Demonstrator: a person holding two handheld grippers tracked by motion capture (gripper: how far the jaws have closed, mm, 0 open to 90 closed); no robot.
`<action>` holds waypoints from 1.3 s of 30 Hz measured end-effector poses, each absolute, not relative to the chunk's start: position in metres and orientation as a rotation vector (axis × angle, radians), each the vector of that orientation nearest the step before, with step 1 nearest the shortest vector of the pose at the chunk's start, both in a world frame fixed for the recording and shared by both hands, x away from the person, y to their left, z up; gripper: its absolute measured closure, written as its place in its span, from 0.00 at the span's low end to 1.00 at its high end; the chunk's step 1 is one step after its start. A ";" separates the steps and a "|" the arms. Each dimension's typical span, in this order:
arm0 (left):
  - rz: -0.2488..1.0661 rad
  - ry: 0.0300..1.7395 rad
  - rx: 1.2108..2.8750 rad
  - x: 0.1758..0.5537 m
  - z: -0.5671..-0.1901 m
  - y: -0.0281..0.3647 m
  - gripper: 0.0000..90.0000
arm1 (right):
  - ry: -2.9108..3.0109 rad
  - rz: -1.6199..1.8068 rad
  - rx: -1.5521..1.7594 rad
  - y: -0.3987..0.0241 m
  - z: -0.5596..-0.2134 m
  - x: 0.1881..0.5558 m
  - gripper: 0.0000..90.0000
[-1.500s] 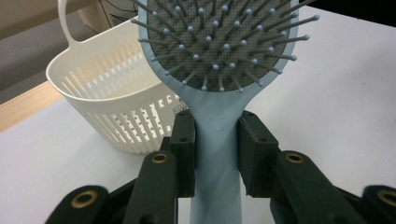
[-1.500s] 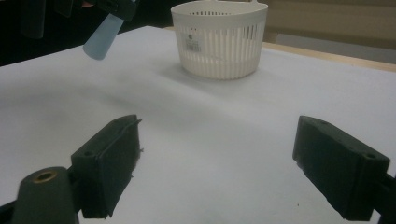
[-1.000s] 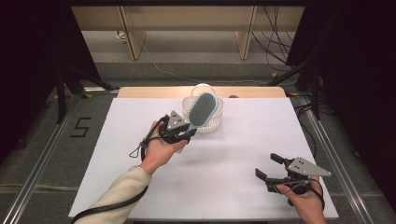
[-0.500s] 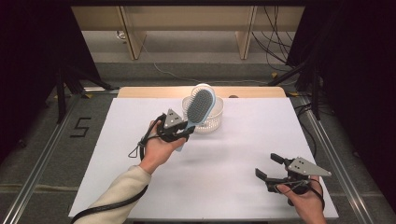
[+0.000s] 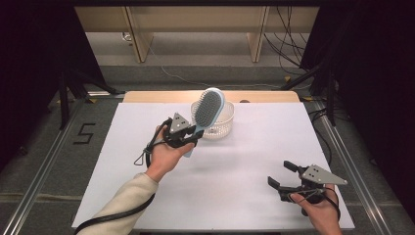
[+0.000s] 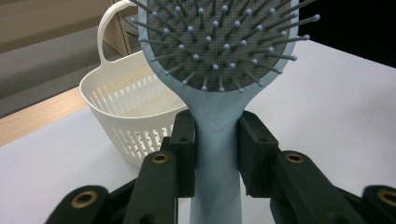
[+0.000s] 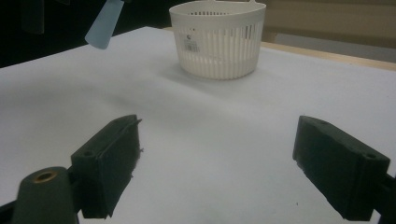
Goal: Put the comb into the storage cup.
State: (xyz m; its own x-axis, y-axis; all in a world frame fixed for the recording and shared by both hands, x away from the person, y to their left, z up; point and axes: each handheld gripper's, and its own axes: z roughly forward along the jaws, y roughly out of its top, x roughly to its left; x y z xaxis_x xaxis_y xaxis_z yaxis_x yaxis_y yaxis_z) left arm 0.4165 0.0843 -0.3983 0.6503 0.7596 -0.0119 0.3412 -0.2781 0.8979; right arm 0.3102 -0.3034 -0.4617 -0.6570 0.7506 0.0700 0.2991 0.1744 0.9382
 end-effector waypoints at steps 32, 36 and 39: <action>0.541 0.876 1.831 0.419 -0.388 0.086 0.77 | 2.046 1.486 0.992 -0.304 -0.462 0.311 0.17; 0.539 0.879 1.825 0.420 -0.388 0.085 0.77 | 2.046 1.485 0.992 -0.304 -0.462 0.311 0.17; 0.536 0.877 1.824 0.420 -0.387 0.084 0.77 | 2.046 1.486 0.996 -0.304 -0.462 0.311 0.17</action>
